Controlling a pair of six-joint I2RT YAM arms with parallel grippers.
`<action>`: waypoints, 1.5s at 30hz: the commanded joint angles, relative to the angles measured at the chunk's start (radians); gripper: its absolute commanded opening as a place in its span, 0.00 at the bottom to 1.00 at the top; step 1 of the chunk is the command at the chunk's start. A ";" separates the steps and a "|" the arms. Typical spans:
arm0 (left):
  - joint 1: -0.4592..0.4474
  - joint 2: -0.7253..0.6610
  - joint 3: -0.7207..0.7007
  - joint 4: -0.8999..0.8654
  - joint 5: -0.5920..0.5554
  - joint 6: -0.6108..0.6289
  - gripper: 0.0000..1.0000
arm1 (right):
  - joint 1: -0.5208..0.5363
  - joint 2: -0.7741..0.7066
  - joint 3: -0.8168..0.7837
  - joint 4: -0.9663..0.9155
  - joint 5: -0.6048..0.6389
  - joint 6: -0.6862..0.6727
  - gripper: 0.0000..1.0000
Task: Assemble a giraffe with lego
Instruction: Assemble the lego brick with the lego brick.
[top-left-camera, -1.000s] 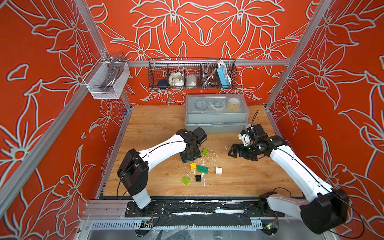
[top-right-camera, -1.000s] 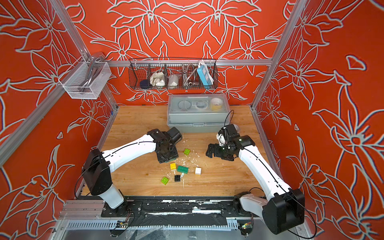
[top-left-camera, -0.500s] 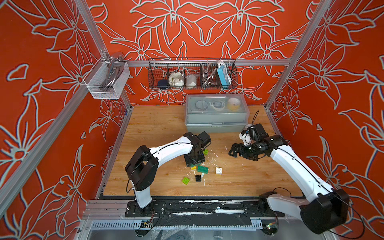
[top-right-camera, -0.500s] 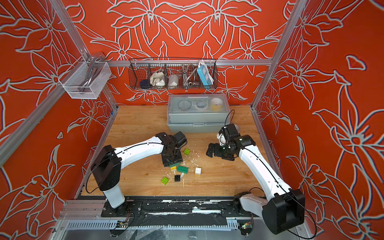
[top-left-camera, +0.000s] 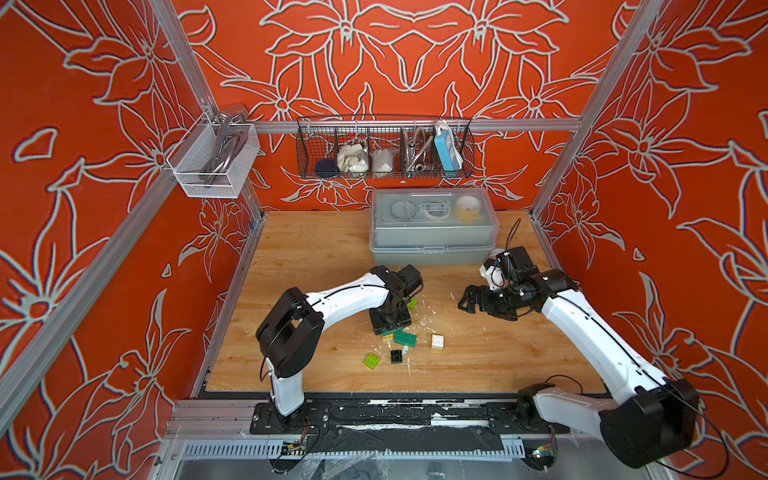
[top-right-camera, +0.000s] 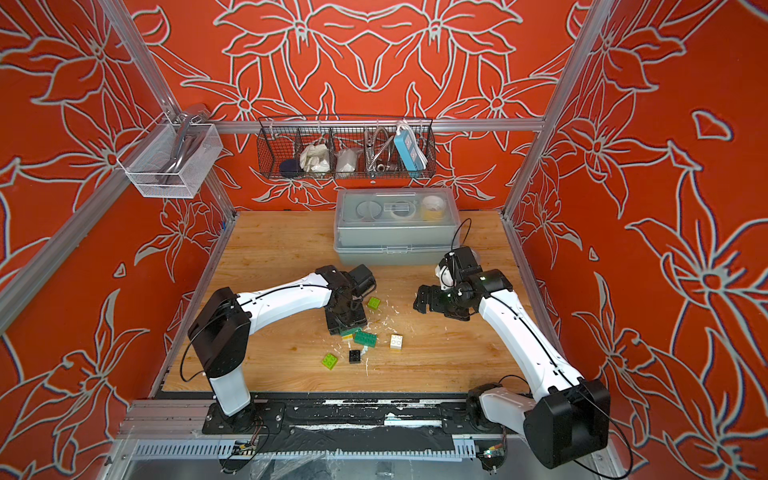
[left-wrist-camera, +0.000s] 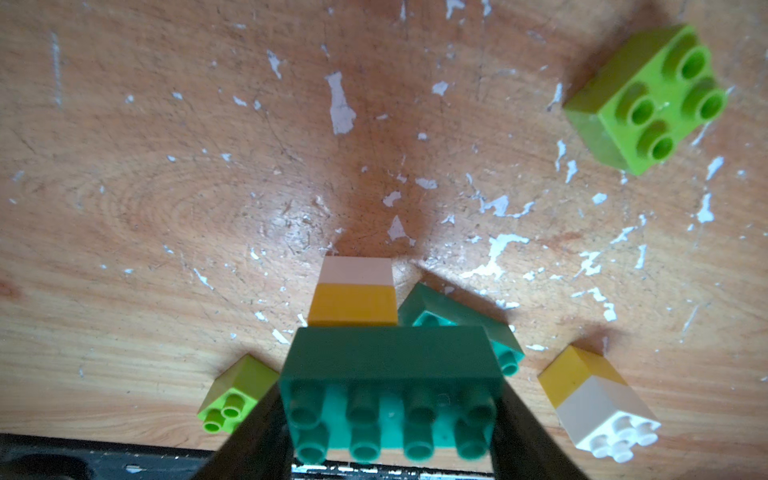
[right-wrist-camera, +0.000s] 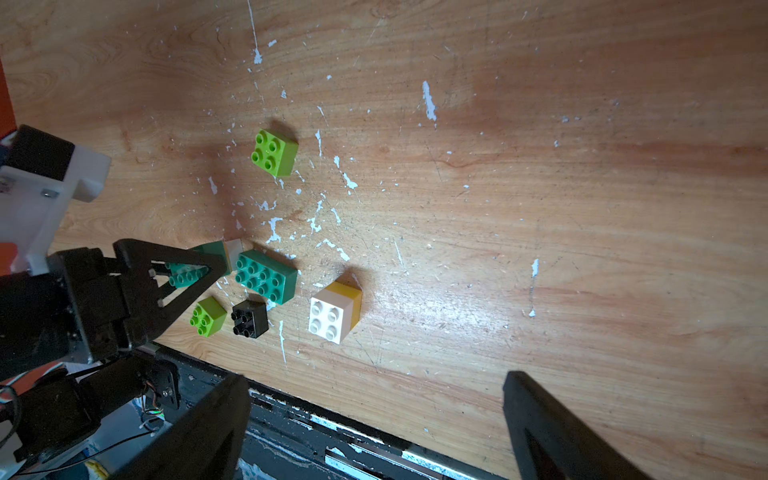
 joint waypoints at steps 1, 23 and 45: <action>-0.001 0.026 0.000 -0.021 -0.013 0.016 0.41 | -0.009 -0.013 0.026 -0.018 0.006 0.000 1.00; -0.007 0.090 -0.041 0.044 0.041 0.090 0.39 | -0.027 -0.026 0.023 -0.029 0.012 -0.004 1.00; -0.006 -0.035 0.044 -0.067 -0.006 0.068 0.40 | -0.028 -0.032 0.056 -0.062 0.037 -0.016 1.00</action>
